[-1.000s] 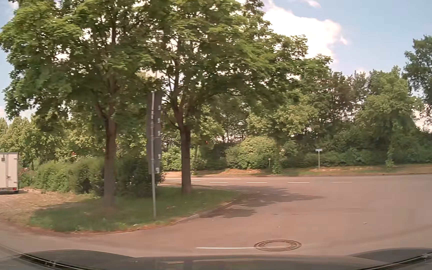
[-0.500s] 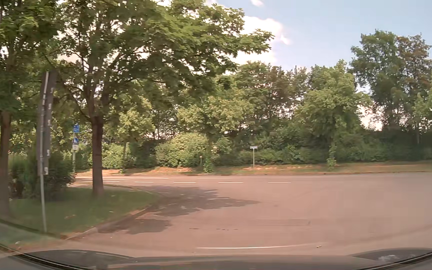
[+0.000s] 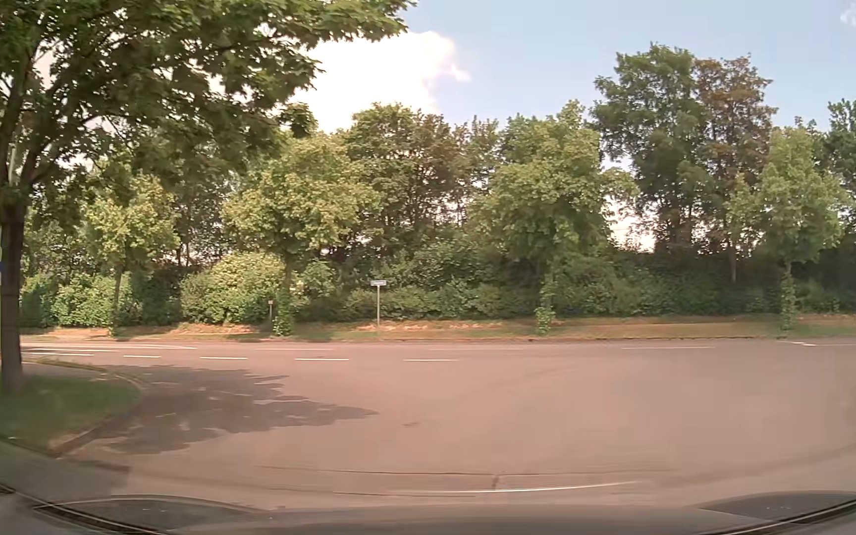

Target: Follow the waypoints while adhering to traffic rules and regulations

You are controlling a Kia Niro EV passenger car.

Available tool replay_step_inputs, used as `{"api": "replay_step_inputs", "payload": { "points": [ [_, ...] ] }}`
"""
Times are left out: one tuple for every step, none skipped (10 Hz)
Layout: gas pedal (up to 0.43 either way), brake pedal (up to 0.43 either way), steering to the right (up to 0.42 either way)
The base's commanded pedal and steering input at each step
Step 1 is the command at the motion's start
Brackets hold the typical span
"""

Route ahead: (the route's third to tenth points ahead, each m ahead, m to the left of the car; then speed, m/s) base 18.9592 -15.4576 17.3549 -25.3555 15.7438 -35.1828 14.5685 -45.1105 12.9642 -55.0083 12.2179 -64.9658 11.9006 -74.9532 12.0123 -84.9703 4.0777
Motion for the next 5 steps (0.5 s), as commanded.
{"api": "replay_step_inputs", "payload": {
  "points": [
    [0.079, 0.018, 0.348],
    [0.079, 0.012, 0.324],
    [0.067, 0.012, 0.307],
    [0.067, 0.018, 0.290],
    [0.059, 0.012, 0.284]
  ]
}}
